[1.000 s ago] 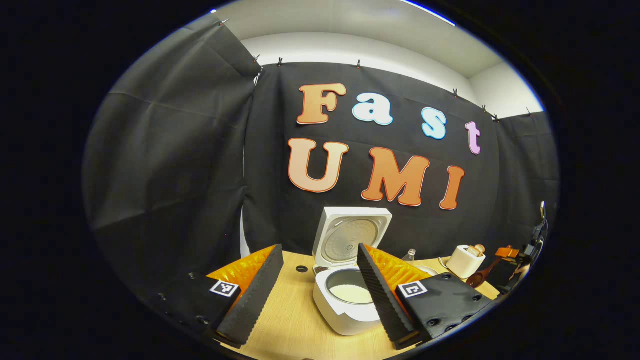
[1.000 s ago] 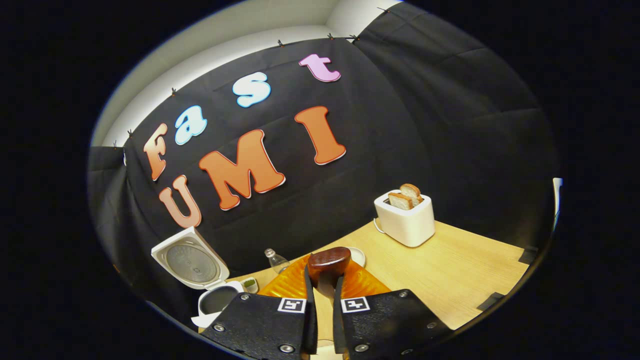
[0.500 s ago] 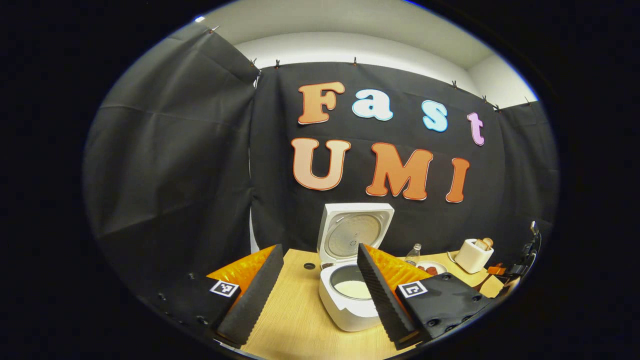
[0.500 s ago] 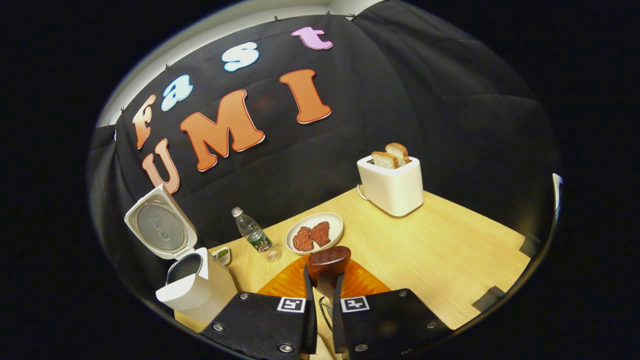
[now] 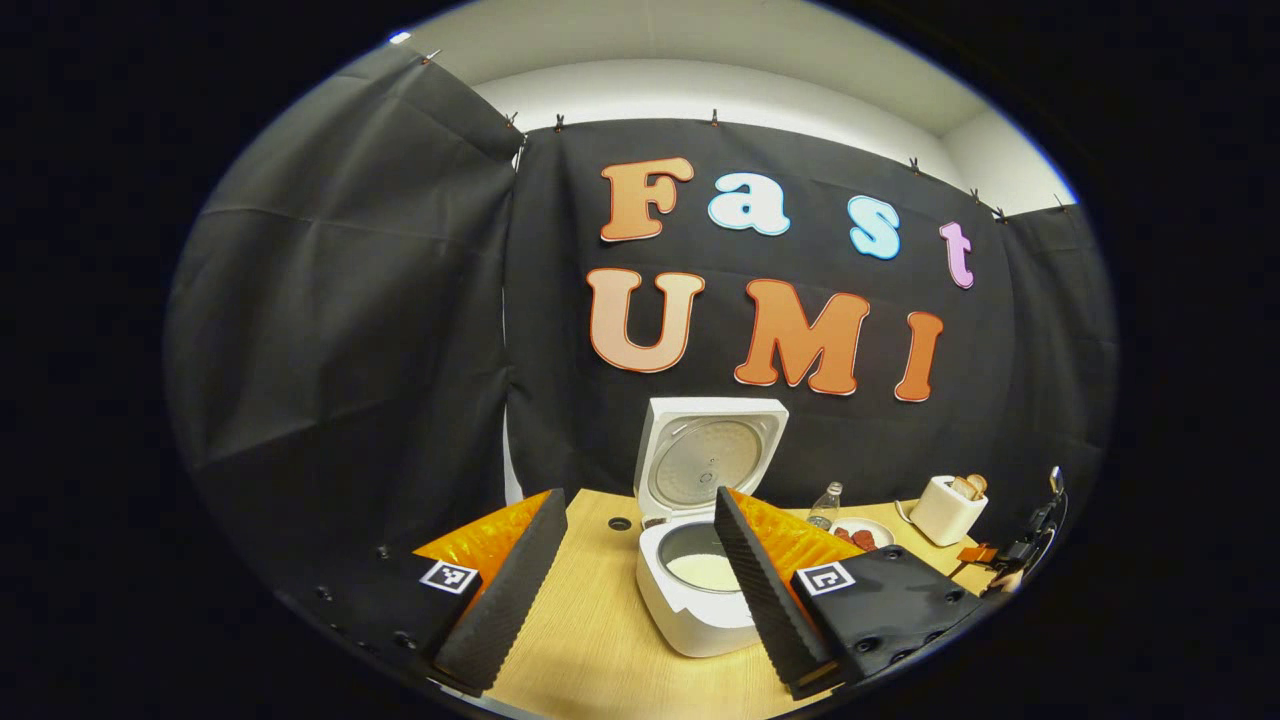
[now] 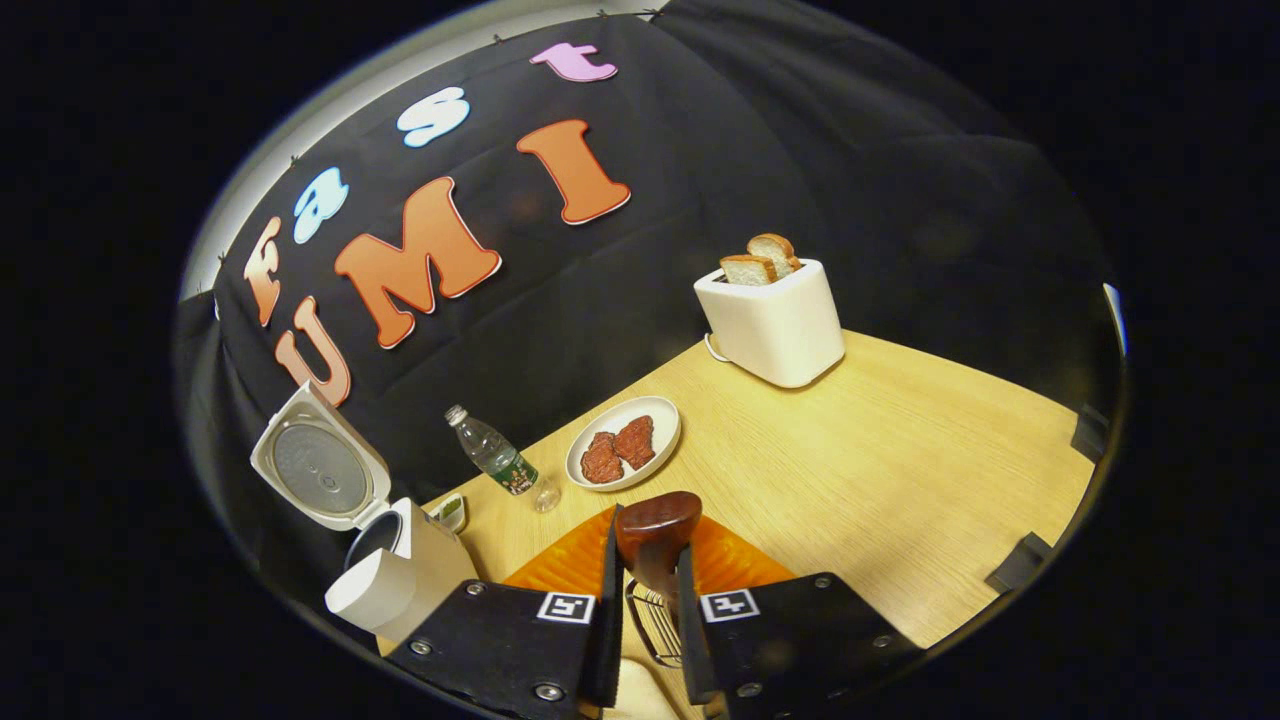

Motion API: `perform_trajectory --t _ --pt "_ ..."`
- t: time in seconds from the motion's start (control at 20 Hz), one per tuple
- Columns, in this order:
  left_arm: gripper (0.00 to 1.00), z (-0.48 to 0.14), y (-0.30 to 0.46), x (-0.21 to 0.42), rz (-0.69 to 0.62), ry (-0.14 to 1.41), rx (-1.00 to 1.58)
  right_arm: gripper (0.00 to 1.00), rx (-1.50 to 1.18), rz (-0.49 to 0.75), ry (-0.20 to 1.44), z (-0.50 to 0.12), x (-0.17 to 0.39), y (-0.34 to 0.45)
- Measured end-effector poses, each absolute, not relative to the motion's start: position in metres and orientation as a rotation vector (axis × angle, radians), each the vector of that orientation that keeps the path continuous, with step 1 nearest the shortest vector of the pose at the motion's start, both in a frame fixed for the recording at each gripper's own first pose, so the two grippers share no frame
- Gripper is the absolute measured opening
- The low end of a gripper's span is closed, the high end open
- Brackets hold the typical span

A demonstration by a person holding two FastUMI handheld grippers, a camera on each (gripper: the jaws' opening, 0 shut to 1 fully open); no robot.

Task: Close the left gripper, press the button to open the rice cooker; take a wooden spoon from the chopstick holder with the right hand, scoop a spoonful of rice and pour it into the rice cooker, then put the wooden spoon back into the chopstick holder.

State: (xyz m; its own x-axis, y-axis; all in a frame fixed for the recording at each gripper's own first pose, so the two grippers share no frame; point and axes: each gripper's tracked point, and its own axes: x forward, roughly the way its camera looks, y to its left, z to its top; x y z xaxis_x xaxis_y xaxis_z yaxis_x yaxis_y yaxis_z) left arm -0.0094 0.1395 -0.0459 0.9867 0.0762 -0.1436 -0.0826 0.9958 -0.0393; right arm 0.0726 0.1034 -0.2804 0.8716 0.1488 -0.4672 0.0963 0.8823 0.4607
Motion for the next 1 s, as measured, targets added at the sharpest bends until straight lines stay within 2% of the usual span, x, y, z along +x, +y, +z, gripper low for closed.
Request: perform_trajectory --t 0.05,0.1,0.2,0.25,0.7,1.0 --pt "1.0 -0.045 0.137 -0.006 0.075 0.139 -0.046 0.27 0.496 0.014 0.531 -0.286 0.072 0.101" --pt "1.0 -0.043 0.134 -0.003 0.066 0.136 -0.046 0.4 0.49 -0.008 0.54 -0.288 0.07 0.094" --pt "1.0 -0.04 0.126 0.009 0.051 0.132 -0.045 0.8 0.468 -0.036 0.548 -0.286 0.067 0.081" --pt "1.0 -0.036 0.123 0.017 0.046 0.127 -0.047 0.95 0.459 -0.047 0.536 -0.279 0.068 0.078" --pt "1.0 0.031 0.075 0.135 -0.072 0.038 -0.064 0.95 0.37 -0.101 0.458 -0.222 0.051 0.052" --pt "1.0 0.036 0.054 0.24 -0.113 0.105 -0.08 0.95 0.391 -0.142 0.401 -0.185 0.036 0.032"
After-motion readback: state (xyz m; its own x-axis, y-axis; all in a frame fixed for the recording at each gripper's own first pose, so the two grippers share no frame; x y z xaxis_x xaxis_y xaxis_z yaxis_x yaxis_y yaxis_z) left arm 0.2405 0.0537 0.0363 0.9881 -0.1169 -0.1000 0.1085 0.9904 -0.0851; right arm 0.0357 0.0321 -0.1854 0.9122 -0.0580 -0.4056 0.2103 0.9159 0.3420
